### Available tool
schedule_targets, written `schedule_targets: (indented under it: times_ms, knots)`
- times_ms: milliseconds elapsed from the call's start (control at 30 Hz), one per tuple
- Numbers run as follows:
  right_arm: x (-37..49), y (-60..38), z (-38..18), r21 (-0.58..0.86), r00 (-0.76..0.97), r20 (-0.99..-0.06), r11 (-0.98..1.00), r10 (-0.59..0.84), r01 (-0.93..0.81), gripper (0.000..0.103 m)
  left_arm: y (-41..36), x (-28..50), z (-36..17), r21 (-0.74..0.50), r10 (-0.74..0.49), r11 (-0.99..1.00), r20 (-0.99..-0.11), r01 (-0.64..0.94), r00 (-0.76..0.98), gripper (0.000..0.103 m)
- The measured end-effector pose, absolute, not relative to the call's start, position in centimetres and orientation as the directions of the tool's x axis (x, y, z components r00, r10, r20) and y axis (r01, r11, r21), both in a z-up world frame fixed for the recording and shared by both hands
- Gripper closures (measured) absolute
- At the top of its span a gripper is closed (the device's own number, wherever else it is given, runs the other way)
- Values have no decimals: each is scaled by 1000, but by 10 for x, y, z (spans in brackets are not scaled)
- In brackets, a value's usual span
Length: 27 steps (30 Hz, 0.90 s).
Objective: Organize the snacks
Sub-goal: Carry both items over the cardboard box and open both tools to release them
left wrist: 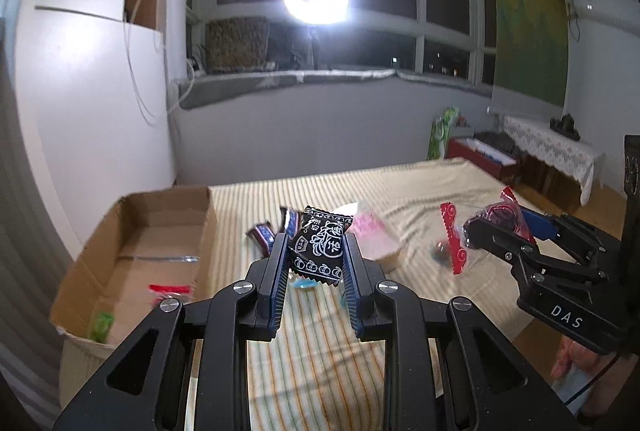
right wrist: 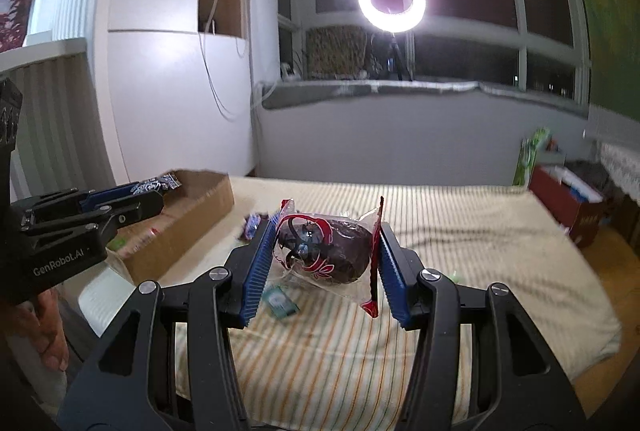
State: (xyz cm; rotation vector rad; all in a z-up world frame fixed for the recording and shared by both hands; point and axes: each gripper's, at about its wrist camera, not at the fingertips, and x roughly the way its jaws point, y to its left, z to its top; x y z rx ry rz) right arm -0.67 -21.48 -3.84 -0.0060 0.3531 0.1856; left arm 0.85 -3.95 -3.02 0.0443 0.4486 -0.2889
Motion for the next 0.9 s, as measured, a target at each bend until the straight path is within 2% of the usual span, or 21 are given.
schedule_targets:
  times_ms: [400, 900]
  knots:
    - [-17, -184, -2, -35, 936, -293, 977, 192, -212, 50, -9, -5, -5, -57, -253, 967, -350, 250, 902, 79]
    - [21, -95, -10, -94, 877, -369, 926, 309, -366, 50, 55, -1, -20, -136, -175, 982, -355, 135, 919, 79]
